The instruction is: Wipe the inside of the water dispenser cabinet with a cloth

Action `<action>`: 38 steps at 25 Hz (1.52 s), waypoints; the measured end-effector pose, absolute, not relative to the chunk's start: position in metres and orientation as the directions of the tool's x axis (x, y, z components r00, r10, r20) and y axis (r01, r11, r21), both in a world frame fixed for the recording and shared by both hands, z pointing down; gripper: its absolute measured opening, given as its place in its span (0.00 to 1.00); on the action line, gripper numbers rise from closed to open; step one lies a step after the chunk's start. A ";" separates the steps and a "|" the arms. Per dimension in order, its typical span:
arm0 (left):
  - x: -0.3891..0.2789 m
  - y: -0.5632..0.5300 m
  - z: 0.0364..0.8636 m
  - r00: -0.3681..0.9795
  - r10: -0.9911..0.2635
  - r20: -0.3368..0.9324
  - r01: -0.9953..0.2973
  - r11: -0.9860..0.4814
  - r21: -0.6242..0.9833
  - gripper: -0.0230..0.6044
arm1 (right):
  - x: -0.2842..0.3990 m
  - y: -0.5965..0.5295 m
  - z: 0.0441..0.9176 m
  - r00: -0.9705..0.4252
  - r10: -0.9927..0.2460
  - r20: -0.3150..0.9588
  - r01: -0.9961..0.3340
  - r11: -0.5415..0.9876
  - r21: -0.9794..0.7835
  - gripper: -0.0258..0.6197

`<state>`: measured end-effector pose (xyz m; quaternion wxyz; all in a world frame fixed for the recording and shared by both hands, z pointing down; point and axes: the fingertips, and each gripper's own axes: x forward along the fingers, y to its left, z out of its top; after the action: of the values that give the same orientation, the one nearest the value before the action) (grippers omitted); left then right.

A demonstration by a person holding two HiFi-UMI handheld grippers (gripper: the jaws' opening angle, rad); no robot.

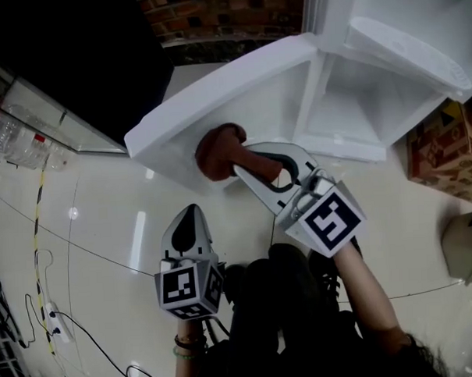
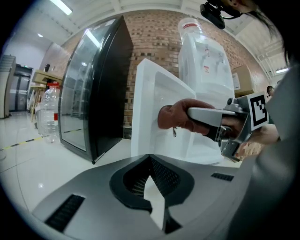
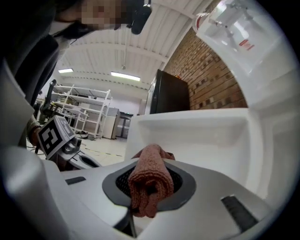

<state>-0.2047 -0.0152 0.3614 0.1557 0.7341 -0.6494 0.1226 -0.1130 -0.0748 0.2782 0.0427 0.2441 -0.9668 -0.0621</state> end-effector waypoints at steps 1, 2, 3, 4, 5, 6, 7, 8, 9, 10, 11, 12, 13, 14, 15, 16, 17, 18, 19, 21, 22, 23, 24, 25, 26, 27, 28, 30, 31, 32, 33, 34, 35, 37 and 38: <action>-0.205 -0.014 0.362 0.124 -0.915 0.385 -0.992 -0.106 0.068 0.04 | -0.125 -0.071 0.288 -0.885 -0.460 0.074 -0.449 0.885 0.124 0.16; -0.206 -0.013 0.363 0.123 -0.914 0.388 -0.992 -0.105 0.067 0.04 | -0.134 -0.069 0.293 -0.891 -0.447 0.081 -0.438 0.892 0.110 0.16; -0.205 -0.012 0.364 0.122 -0.912 0.390 -0.992 -0.104 0.067 0.04 | -0.140 -0.068 0.297 -0.895 -0.438 0.079 -0.430 0.897 0.102 0.16; -0.205 -0.012 0.365 0.124 -0.911 0.392 -0.992 -0.105 0.069 0.04 | -0.144 -0.068 0.299 -0.898 -0.434 0.075 -0.426 0.899 0.099 0.16; -0.205 -0.012 0.366 0.125 -0.911 0.393 -0.992 -0.106 0.071 0.04 | -0.146 -0.069 0.300 -0.898 -0.433 0.073 -0.426 0.900 0.098 0.16; -0.205 -0.012 0.366 0.126 -0.911 0.392 -0.992 -0.106 0.073 0.04 | -0.146 -0.071 0.300 -0.897 -0.436 0.073 -0.429 0.898 0.098 0.16; -0.205 -0.012 0.366 0.127 -0.911 0.391 -0.992 -0.106 0.074 0.04 | -0.145 -0.074 0.300 -0.894 -0.443 0.073 -0.436 0.895 0.097 0.16; -0.205 -0.012 0.366 0.126 -0.912 0.390 -0.992 -0.106 0.074 0.04 | -0.142 -0.078 0.301 -0.888 -0.454 0.069 -0.447 0.890 0.092 0.16; -0.205 -0.012 0.366 0.126 -0.912 0.390 -0.992 -0.106 0.074 0.04 | -0.137 -0.085 0.301 -0.880 -0.471 0.064 -0.466 0.881 0.083 0.16; -0.205 -0.012 0.366 0.127 -0.912 0.389 -0.992 -0.106 0.074 0.04 | -0.127 -0.093 0.301 -0.866 -0.497 0.059 -0.493 0.867 0.070 0.16; -0.204 -0.012 0.365 0.128 -0.912 0.388 -0.991 -0.108 0.074 0.04 | -0.113 -0.104 0.302 -0.845 -0.530 0.062 -0.528 0.848 0.057 0.16; -0.205 -0.012 0.365 0.129 -0.913 0.388 -0.991 -0.109 0.075 0.04 | -0.095 -0.117 0.305 -0.818 -0.571 0.071 -0.569 0.821 0.052 0.16; -0.206 -0.012 0.366 0.129 -0.913 0.388 -0.991 -0.108 0.076 0.04 | -0.073 -0.131 0.308 -0.783 -0.616 0.084 -0.614 0.787 0.058 0.16; -0.208 -0.012 0.366 0.127 -0.913 0.389 -0.991 -0.105 0.077 0.04 | -0.049 -0.146 0.312 -0.743 -0.662 0.098 -0.658 0.749 0.074 0.16; -0.210 -0.011 0.367 0.124 -0.912 0.390 -0.992 -0.101 0.078 0.04 | -0.025 -0.159 0.317 -0.701 -0.705 0.110 -0.699 0.709 0.092 0.16; -0.213 -0.011 0.368 0.120 -0.912 0.393 -0.992 -0.096 0.078 0.04 | -0.004 -0.169 0.321 -0.665 -0.737 0.120 -0.731 0.675 0.101 0.16; -0.215 -0.010 0.369 0.115 -0.911 0.397 -0.993 -0.092 0.078 0.04 | 0.010 -0.175 0.324 -0.642 -0.756 0.127 -0.750 0.654 0.100 0.16; -0.216 -0.010 0.370 0.112 -0.910 0.400 -0.993 -0.088 0.078 0.04 | 0.018 -0.178 0.326 -0.634 -0.762 0.131 -0.757 0.646 0.095 0.16; -0.216 -0.010 0.371 0.110 -0.910 0.401 -0.993 -0.086 0.078 0.04 | 0.021 -0.178 0.328 -0.634 -0.762 0.134 -0.758 0.646 0.091 0.16; -0.215 -0.011 0.370 0.110 -0.911 0.398 -0.993 -0.086 0.077 0.04 | 0.016 -0.174 0.329 -0.645 -0.752 0.133 -0.749 0.657 0.082 0.16; -0.214 -0.011 0.369 0.110 -0.912 0.396 -0.993 -0.088 0.075 0.04 | 0.008 -0.168 0.328 -0.661 -0.741 0.123 -0.738 0.671 0.072 0.16; -0.214 -0.011 0.369 0.111 -0.912 0.395 -0.993 -0.089 0.074 0.04 | -0.005 -0.159 0.328 -0.688 -0.718 0.108 -0.717 0.695 0.059 0.16; -0.214 -0.011 0.368 0.111 -0.911 0.397 -0.993 -0.090 0.073 0.04 | -0.023 -0.145 0.329 -0.725 -0.682 0.097 -0.681 0.731 0.049 0.16; -0.215 -0.011 0.369 0.111 -0.910 0.399 -0.993 -0.089 0.072 0.04 | -0.046 -0.128 0.333 -0.767 -0.633 0.101 -0.632 0.774 0.047 0.16; -0.215 -0.010 0.369 0.110 -0.909 0.402 -0.993 -0.088 0.072 0.04 | -0.070 -0.110 0.340 -0.806 -0.578 0.125 -0.577 0.815 0.051 0.16; -0.215 -0.010 0.370 0.110 -0.908 0.403 -0.994 -0.088 0.072 0.04 | -0.092 -0.093 0.350 -0.836 -0.526 0.158 -0.525 0.849 0.051 0.16; -0.215 -0.009 0.370 0.110 -0.908 0.405 -0.994 -0.088 0.072 0.04 | -0.112 -0.079 0.361 -0.855 -0.483 0.188 -0.484 0.874 0.041 0.16; -0.217 -0.009 0.372 0.109 -0.906 0.409 -0.994 -0.087 0.071 0.04 | -0.142 -0.061 0.379 -0.882 -0.420 0.215 -0.429 0.903 0.009 0.16; -0.218 -0.008 0.372 0.107 -0.905 0.411 -0.994 -0.085 0.071 0.04 | -0.152 -0.055 0.386 -0.890 -0.399 0.221 -0.409 0.913 0.001 0.16; -0.220 -0.007 0.373 0.104 -0.905 0.413 -0.994 -0.081 0.071 0.04 | -0.159 -0.052 0.393 -0.894 -0.384 0.229 -0.395 0.919 0.000 0.16; -0.221 -0.006 0.374 0.101 -0.904 0.415 -0.994 -0.078 0.071 0.04 | -0.162 -0.051 0.398 -0.894 -0.378 0.239 -0.389 0.921 0.002 0.16; -0.222 -0.005 0.375 0.098 -0.904 0.417 -0.995 -0.076 0.070 0.04 | -0.162 -0.054 0.403 -0.891 -0.381 0.248 -0.393 0.920 0.002 0.16; -0.222 -0.003 0.376 0.097 -0.903 0.419 -0.995 -0.075 0.068 0.04 | -0.159 -0.058 0.408 -0.884 -0.392 0.257 -0.406 0.914 -0.002 0.16; -0.225 0.000 0.378 0.095 -0.901 0.422 -0.995 -0.072 0.070 0.04 | -0.147 -0.074 0.416 -0.858 -0.433 0.277 -0.454 0.891 -0.014 0.16; -0.227 0.002 0.380 0.092 -0.901 0.425 -0.995 -0.067 0.074 0.04 | -0.138 -0.085 0.421 -0.839 -0.462 0.287 -0.488 0.873 -0.020 0.16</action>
<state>-0.2266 0.0016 0.3795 0.1752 0.7179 -0.6601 0.1346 -0.1382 -0.0846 0.4215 0.1380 0.2479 -0.9578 0.0463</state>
